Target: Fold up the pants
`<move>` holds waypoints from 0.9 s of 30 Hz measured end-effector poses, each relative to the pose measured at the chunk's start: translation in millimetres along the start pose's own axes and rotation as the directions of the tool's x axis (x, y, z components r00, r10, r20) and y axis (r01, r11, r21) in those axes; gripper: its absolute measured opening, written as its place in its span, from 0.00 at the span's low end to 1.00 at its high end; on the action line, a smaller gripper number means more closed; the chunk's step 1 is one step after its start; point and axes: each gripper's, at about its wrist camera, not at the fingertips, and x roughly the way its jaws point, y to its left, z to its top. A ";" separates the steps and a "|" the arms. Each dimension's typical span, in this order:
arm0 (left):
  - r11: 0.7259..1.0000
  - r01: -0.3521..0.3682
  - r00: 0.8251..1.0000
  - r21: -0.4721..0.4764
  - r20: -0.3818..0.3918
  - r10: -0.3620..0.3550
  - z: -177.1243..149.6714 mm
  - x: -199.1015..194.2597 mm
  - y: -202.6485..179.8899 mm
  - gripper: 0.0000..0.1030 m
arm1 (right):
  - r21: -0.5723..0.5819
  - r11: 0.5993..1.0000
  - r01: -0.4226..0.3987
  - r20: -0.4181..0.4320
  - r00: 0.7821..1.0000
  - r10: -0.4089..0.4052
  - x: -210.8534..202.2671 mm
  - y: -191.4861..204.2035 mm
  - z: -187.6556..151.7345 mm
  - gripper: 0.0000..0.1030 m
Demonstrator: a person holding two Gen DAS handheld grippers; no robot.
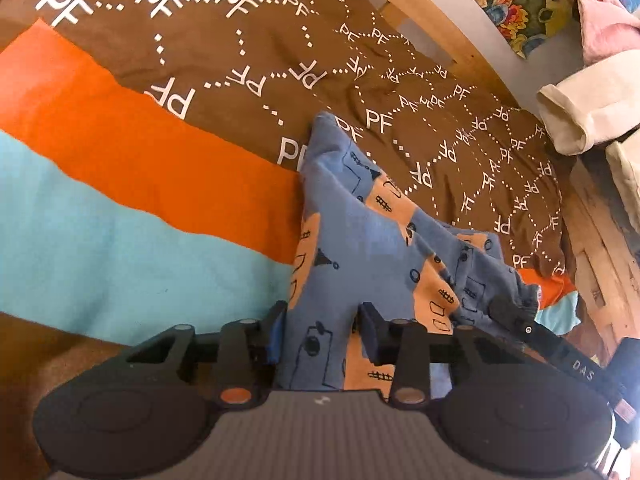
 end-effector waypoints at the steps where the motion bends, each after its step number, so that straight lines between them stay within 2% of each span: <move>1: 1.000 -0.010 1.000 0.017 0.002 0.010 -0.6 0.3 -2.6 0.40 | -0.033 0.999 0.019 0.005 1.000 -0.018 0.1 6.4 -1.8 0.24; 5: 0.990 -0.072 0.997 0.119 0.018 0.070 -5.6 1.5 -17.0 0.40 | -0.138 0.986 0.089 0.009 0.996 -0.089 1.4 24.5 -10.3 0.24; 7: 0.985 -0.090 0.996 0.150 0.025 0.087 -7.6 1.5 -21.2 0.40 | -0.163 0.982 0.099 0.013 0.995 -0.098 0.8 27.5 -11.8 0.24; 13: 0.989 -0.077 0.997 0.128 0.018 0.075 -6.7 -0.2 -17.4 0.40 | -0.159 0.982 0.103 0.006 0.995 -0.103 0.5 28.0 -10.2 0.24; 27: 0.985 -0.089 0.996 0.149 0.026 0.086 -7.3 0.0 -19.8 0.39 | -0.171 0.979 0.114 0.018 0.993 -0.113 -1.5 33.0 -12.6 0.24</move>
